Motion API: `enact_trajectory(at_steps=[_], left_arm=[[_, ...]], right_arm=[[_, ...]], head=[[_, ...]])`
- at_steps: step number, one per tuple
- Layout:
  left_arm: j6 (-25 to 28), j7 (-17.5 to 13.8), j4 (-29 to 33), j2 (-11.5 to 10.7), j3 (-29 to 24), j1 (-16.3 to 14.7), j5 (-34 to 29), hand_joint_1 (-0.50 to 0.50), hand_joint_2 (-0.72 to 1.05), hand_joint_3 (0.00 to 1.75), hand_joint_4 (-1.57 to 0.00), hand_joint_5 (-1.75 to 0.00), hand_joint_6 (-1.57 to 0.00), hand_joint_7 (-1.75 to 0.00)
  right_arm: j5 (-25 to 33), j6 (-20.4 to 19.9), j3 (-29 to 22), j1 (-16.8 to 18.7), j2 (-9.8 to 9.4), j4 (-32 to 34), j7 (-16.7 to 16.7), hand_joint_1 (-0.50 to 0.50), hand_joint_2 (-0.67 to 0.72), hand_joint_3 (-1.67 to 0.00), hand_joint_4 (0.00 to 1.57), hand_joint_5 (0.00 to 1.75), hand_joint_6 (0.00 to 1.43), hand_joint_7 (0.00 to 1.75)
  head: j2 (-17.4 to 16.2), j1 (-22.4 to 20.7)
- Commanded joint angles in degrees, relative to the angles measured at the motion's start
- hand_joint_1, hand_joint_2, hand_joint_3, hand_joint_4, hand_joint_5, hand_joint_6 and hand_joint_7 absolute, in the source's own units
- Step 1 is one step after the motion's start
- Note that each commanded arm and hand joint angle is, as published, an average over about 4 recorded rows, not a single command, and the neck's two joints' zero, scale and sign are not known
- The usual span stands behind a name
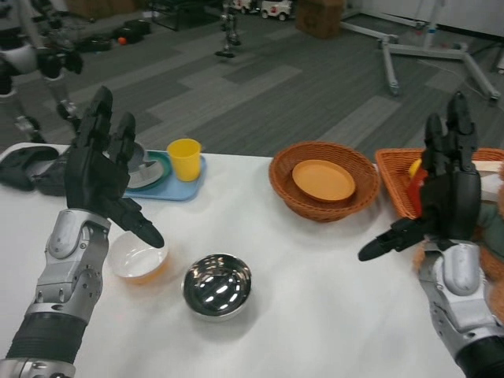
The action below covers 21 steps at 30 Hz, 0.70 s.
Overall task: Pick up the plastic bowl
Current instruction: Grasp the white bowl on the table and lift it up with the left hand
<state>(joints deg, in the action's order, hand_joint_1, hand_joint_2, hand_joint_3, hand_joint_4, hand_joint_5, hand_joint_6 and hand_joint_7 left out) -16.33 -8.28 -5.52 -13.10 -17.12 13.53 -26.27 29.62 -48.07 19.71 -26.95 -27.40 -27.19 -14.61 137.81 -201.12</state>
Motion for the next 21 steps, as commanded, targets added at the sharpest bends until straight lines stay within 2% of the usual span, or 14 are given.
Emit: enact_trajectory(at_steps=[1,4,6,10,12,14,18,20,21], left_arm=[[5.5,-0.8,3.0,-0.4,-4.4,-3.3,1.6,-0.5,-0.72,0.0,0.0,0.0,0.0,0.0],[10.5,-1.4,5.5,-0.3,-8.2,-6.0,4.8,-0.5,-0.72,0.0,0.0,0.0,0.0,0.0],[11.4,-1.4,5.9,-0.3,-9.9,-7.0,6.1,-0.5,-0.68,0.0,0.0,0.0,0.0,0.0],[11.8,-1.4,5.9,1.7,-13.8,-8.2,12.5,-0.5,-0.64,0.0,0.0,0.0,0.0,0.0],[12.4,-2.1,6.1,3.8,-15.9,-8.6,18.3,-0.5,-0.59,0.0,0.0,0.0,0.0,0.0],[13.2,-3.9,6.7,6.7,-18.6,-8.7,27.1,-0.5,-0.55,0.0,0.0,0.0,0.0,0.0],[14.4,-9.6,8.5,11.2,-21.3,-7.6,45.1,-0.5,-0.55,0.0,0.0,0.0,0.0,0.0],[14.5,-12.4,8.6,12.4,-20.9,-6.4,53.6,-0.5,-0.55,0.0,0.0,0.0,0.0,0.0],[14.6,-13.0,8.5,12.2,-20.1,-5.9,56.6,-0.5,-0.55,0.0,0.0,0.0,0.0,0.0]], right_arm=[[0.9,-0.4,0.3,-1.0,-0.29,-1.0,0.0,-0.46,0.72,0.0,0.0,0.0,0.0,0.0],[1.1,-0.4,0.3,-1.0,-0.29,-1.6,0.0,-0.46,0.72,0.0,0.0,0.0,0.0,0.0],[1.1,-0.4,0.3,-1.1,-0.29,-1.9,0.0,-0.46,0.72,0.0,0.0,0.0,0.0,0.0],[1.1,-0.5,0.4,-1.3,-0.29,-2.6,0.0,-0.46,0.72,0.0,0.0,0.0,0.0,0.0],[1.1,-0.5,0.6,-1.4,-0.24,-2.8,0.0,-0.46,0.72,0.0,0.0,0.0,0.0,0.0],[1.1,-0.6,0.8,-1.5,-0.2,-3.2,0.0,-0.46,0.72,0.0,0.0,0.0,0.0,0.0],[1.2,-0.6,1.0,-1.7,-0.15,-3.9,0.0,-0.46,0.72,0.0,0.0,0.0,0.0,0.0],[1.3,-0.7,1.4,-2.0,-0.11,-4.5,0.0,-0.46,0.72,0.0,0.0,0.0,0.0,0.0],[1.4,-0.7,1.6,-2.1,-0.11,-4.8,0.0,-0.46,0.72,0.0,0.0,0.0,0.0,0.0]], head=[[-0.6,-1.9],[-0.9,-3.5],[-0.9,-3.7],[-1.0,-5.0],[-1.1,-5.4],[-1.0,-5.9],[-1.1,-6.5],[-1.2,-6.8],[-1.3,-7.0]])
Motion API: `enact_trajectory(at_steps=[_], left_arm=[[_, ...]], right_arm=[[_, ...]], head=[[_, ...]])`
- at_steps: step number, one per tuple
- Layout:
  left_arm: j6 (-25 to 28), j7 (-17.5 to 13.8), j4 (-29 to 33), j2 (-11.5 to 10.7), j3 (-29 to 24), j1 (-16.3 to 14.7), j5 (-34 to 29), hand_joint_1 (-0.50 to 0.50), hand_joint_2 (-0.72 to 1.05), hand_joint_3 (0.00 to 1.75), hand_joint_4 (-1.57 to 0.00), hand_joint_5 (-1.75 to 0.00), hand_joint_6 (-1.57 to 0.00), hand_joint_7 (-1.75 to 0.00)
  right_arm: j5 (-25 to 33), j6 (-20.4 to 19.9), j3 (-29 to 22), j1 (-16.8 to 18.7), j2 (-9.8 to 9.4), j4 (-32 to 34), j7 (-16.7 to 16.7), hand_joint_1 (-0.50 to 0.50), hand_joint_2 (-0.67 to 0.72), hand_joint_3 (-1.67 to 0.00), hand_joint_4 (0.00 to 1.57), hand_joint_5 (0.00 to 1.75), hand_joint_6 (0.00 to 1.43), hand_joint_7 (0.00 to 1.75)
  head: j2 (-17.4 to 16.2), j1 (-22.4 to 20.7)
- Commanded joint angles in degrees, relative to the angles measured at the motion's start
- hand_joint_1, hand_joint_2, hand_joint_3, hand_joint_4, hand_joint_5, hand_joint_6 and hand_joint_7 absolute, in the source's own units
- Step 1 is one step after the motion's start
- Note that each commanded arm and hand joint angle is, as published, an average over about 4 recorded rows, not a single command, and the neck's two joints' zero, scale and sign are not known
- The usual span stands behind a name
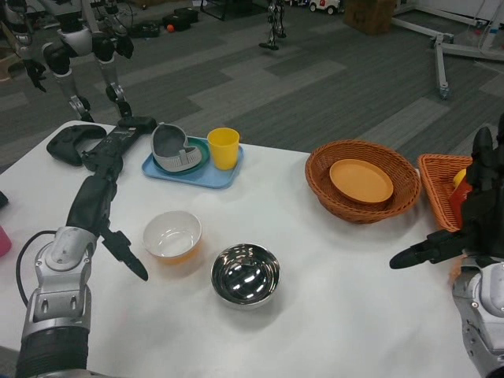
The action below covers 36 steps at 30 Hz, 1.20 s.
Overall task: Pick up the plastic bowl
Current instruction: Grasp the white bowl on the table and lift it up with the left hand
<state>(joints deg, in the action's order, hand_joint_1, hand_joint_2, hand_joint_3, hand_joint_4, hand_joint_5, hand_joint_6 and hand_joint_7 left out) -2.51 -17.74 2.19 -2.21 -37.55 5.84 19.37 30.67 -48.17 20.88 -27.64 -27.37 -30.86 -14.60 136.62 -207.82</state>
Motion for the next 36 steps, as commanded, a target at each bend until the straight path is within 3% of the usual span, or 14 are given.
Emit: enact_trajectory(at_steps=[1,5,11,15,21,28,36], left_arm=[[1.0,-4.2,0.7,1.1,1.2,2.2,13.9,-0.5,-0.55,0.0,0.0,0.0,0.0,0.0],[2.6,-4.6,-0.6,-1.2,4.9,3.2,22.7,-0.5,-0.53,0.0,0.0,0.0,0.0,0.0],[7.9,-6.5,-1.4,-4.4,10.0,5.0,29.7,-0.5,-0.46,0.0,0.0,0.0,0.0,0.0],[13.0,-8.6,-2.0,-6.0,12.9,7.0,36.1,-0.5,-0.3,0.0,0.0,0.0,0.0,0.0],[15.3,-9.3,-5.1,-9.2,17.5,9.3,41.6,-0.5,-0.19,0.0,0.0,0.0,0.0,0.0],[17.7,-10.5,-8.3,-10.8,21.5,10.2,43.7,-0.5,-0.15,0.0,0.0,0.0,0.0,0.0],[19.8,-11.3,-11.8,-10.8,24.2,10.6,43.6,-0.5,0.01,0.0,0.0,0.0,0.0,0.0]], right_arm=[[0.4,-0.6,0.6,-1.6,-0.14,-1.3,-0.1,-0.46,0.72,0.0,0.0,0.0,0.0,0.0],[0.8,-0.8,1.1,-1.8,-0.23,-2.0,-0.1,-0.46,0.72,0.0,0.0,0.0,0.0,0.0],[1.8,-1.3,1.8,-1.8,-0.23,-2.6,-0.1,-0.46,0.72,0.0,0.0,0.0,0.0,0.0],[2.6,-1.9,2.4,-1.8,-0.32,-3.3,-0.1,-0.46,0.72,0.0,0.0,0.0,0.0,0.0],[3.4,-2.3,2.8,-1.8,-0.49,-4.2,-0.1,-0.46,0.72,0.0,0.0,0.0,0.0,0.0],[3.8,-2.4,2.8,-1.7,-0.6,-4.8,-0.1,-0.46,0.72,0.0,0.0,0.0,0.0,0.0],[3.9,-2.5,3.0,-1.8,-0.76,-5.9,-0.1,-0.46,0.72,0.0,0.0,0.0,0.0,0.0]], head=[[-0.2,-0.5],[-1.0,-1.2],[-2.0,-2.8],[-2.4,-3.5],[-2.9,-4.1],[-3.4,-5.1],[-3.9,-5.1]])
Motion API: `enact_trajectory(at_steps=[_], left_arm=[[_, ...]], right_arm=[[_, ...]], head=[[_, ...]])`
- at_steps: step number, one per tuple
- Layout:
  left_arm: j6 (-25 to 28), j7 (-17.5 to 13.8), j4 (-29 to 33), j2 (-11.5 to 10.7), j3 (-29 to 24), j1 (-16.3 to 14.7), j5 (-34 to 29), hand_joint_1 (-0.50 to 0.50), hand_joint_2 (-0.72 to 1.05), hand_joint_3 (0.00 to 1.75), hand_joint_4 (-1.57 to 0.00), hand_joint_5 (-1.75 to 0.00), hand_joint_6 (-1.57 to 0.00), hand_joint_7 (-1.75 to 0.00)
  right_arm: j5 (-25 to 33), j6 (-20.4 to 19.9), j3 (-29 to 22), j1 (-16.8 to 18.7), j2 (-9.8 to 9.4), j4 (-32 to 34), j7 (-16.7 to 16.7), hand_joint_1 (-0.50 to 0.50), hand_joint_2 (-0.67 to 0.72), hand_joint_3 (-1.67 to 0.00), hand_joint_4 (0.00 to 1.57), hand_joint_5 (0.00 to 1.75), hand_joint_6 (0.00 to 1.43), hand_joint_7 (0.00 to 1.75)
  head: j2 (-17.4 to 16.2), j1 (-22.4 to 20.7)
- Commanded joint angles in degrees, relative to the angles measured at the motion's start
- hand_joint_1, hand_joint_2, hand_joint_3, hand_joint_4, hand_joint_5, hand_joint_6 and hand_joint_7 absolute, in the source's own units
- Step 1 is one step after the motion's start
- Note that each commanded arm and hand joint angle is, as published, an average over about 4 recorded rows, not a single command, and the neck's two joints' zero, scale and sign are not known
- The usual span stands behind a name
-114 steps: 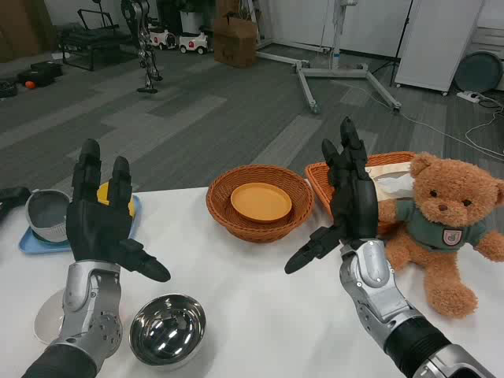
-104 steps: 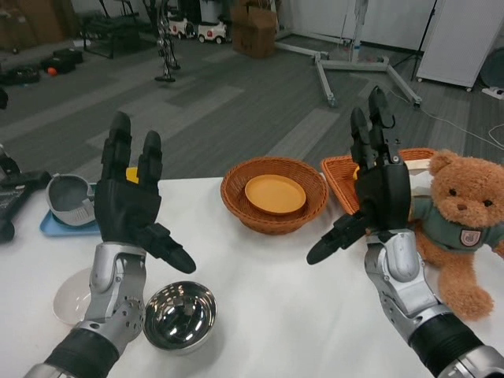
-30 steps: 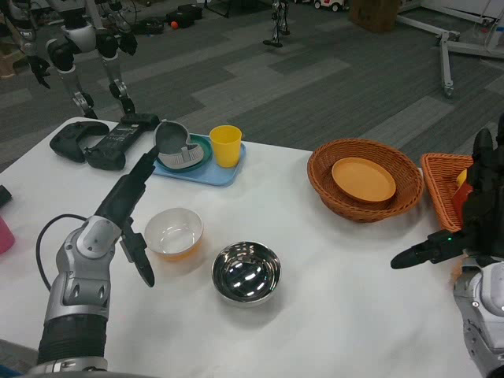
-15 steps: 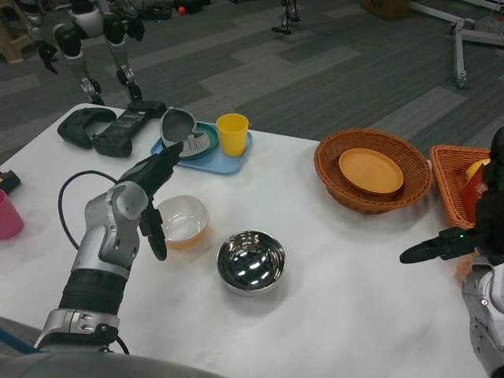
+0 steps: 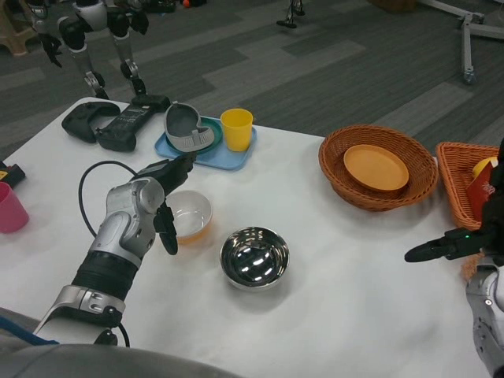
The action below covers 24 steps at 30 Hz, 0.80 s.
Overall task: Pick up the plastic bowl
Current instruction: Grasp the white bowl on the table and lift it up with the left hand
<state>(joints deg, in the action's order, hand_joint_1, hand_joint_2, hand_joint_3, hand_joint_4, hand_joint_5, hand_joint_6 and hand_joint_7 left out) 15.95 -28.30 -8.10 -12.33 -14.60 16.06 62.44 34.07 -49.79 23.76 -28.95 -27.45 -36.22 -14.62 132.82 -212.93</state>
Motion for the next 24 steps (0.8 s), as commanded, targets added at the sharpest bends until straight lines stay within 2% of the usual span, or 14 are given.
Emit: enact_trajectory(at_steps=[1,3,7,10,18,21,24], left_arm=[[1.4,-0.8,-1.7,-0.7,1.5,0.4,0.4,-0.5,0.03,0.0,0.0,0.0,0.0,0.0],[1.4,-0.9,-2.2,-0.7,1.9,0.5,0.4,-0.5,0.07,0.0,0.0,0.0,0.0,0.0],[1.4,-1.0,-4.2,-0.7,3.0,1.0,0.3,-0.5,0.01,0.0,0.0,0.0,0.0,0.0],[1.5,-1.1,-5.8,-0.9,3.7,1.7,0.6,-0.5,0.07,0.0,0.0,0.0,0.0,0.0],[1.6,-1.2,-14.6,-2.6,6.1,5.7,0.8,-0.5,0.07,0.0,0.0,0.0,0.0,0.0],[1.7,-1.2,-15.8,-3.0,6.2,6.3,1.0,-0.5,0.01,0.0,0.0,0.0,0.0,0.0],[1.9,-1.3,-15.9,-3.2,6.3,6.4,1.2,-0.5,-0.15,0.0,0.0,0.0,0.0,0.0]], right_arm=[[0.5,-0.8,0.1,-0.4,-0.68,-0.6,-0.1,-0.46,0.72,0.0,0.0,0.0,0.0,0.0],[0.5,-0.8,0.1,-0.4,-0.68,-0.7,-0.1,-0.46,0.72,0.0,0.0,0.0,0.0,0.0],[0.6,-0.8,0.1,-0.4,-0.68,-0.9,-0.1,-0.46,0.72,0.0,0.0,0.0,0.0,0.0],[0.6,-0.8,0.2,-0.4,-0.68,-1.1,-0.1,-0.46,0.72,0.0,0.0,0.0,0.0,0.0],[0.9,-0.8,0.6,-0.5,-0.77,-1.6,-0.1,-0.46,0.72,0.0,0.0,0.0,0.0,0.0],[0.9,-0.8,0.6,-0.5,-0.72,-1.5,-0.1,-0.46,0.72,0.0,0.0,0.0,0.0,0.0],[1.0,-0.9,0.5,-0.5,-0.66,-1.3,-0.1,-0.46,0.72,0.0,0.0,0.0,0.0,0.0]], head=[[-0.1,0.0],[-0.3,-0.1],[-0.4,-0.2],[-0.5,-0.1],[-0.5,0.5],[-0.6,0.7],[-0.5,0.6]])
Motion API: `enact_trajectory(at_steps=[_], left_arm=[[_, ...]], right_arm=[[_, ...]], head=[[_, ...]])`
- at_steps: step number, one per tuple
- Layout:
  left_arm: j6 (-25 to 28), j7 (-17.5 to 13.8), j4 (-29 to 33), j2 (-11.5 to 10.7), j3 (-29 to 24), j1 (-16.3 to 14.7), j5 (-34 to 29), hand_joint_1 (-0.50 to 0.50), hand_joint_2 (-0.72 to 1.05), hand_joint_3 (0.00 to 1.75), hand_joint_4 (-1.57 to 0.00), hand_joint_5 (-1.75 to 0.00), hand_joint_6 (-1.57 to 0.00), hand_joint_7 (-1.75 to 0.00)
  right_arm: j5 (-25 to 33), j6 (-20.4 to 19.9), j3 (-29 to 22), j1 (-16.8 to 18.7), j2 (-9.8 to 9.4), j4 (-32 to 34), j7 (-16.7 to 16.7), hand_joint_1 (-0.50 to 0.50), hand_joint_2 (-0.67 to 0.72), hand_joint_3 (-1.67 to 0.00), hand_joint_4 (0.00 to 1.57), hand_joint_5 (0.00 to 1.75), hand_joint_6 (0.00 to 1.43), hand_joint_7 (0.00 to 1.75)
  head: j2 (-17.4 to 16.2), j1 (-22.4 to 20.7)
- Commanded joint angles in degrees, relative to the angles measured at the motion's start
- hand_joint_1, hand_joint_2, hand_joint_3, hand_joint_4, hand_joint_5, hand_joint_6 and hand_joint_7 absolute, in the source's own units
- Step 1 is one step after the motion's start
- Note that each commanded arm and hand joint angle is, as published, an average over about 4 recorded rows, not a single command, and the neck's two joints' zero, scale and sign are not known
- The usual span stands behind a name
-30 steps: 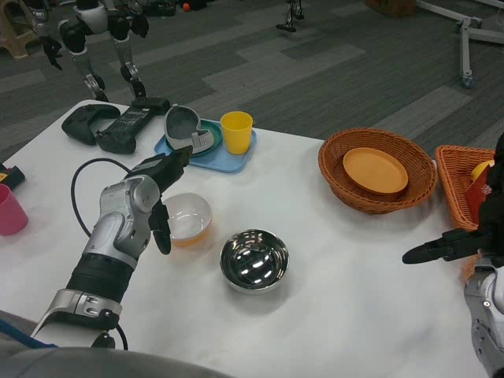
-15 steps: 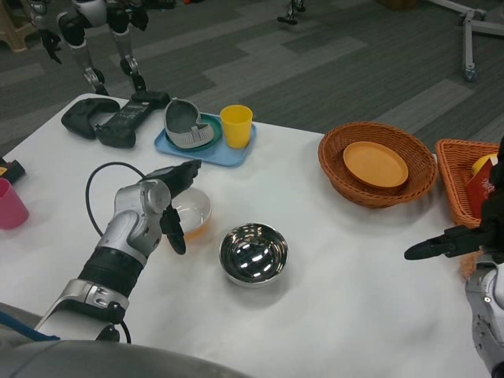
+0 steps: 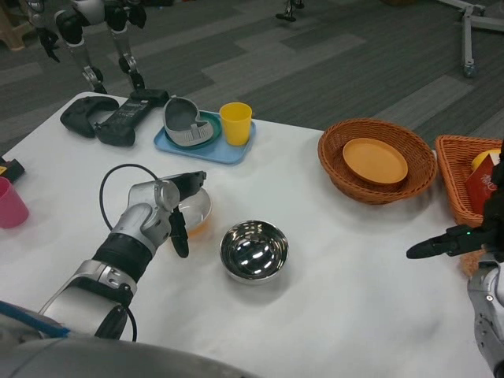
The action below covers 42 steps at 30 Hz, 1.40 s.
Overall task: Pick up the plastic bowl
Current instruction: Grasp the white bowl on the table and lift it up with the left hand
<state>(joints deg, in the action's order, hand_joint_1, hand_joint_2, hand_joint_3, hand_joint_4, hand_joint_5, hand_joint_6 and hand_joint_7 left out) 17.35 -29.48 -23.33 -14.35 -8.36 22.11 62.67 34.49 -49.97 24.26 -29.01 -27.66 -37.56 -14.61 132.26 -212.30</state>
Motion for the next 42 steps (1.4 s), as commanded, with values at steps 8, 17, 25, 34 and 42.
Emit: enact_trajectory(at_steps=[8,17,25,34,42], left_arm=[[0.7,-0.3,-0.6,-1.4,0.1,-0.1,1.2,-0.5,-0.28,0.0,0.0,0.0,0.0,0.0],[1.4,-0.7,-2.0,-1.7,0.8,-0.1,1.9,-0.5,-0.55,0.0,0.0,0.0,0.0,0.0],[1.5,-0.6,-7.5,-2.4,1.9,2.6,3.3,-0.5,-0.55,0.0,0.0,0.0,0.0,0.0],[2.8,-0.8,-8.7,-4.2,3.3,3.9,3.5,-0.5,-0.55,0.0,0.0,0.0,0.0,0.0],[3.3,-1.3,-6.4,-4.4,3.4,3.6,3.4,-0.5,-0.55,0.0,0.0,0.0,0.0,0.0]], right_arm=[[0.7,-0.8,0.3,-0.3,-0.42,0.2,-0.1,-0.46,0.72,0.0,0.0,0.0,0.0,0.0],[1.1,-0.9,1.1,-0.3,-0.77,0.5,-0.1,-0.46,0.72,0.0,0.0,0.0,0.0,0.0],[1.5,-1.3,1.8,-0.2,-0.91,0.7,-0.1,-0.46,0.72,0.0,0.0,0.0,0.0,0.0],[1.9,-1.5,1.8,0.4,-0.91,1.4,-0.1,-0.46,0.72,0.0,0.0,0.0,0.0,0.0],[2.1,-1.5,1.8,0.4,-0.93,1.2,-0.1,-0.46,0.72,0.0,0.0,0.0,0.0,0.0]], head=[[0.2,-1.1],[0.3,-1.9],[0.5,-1.8],[0.4,-1.7],[0.4,-2.1]])
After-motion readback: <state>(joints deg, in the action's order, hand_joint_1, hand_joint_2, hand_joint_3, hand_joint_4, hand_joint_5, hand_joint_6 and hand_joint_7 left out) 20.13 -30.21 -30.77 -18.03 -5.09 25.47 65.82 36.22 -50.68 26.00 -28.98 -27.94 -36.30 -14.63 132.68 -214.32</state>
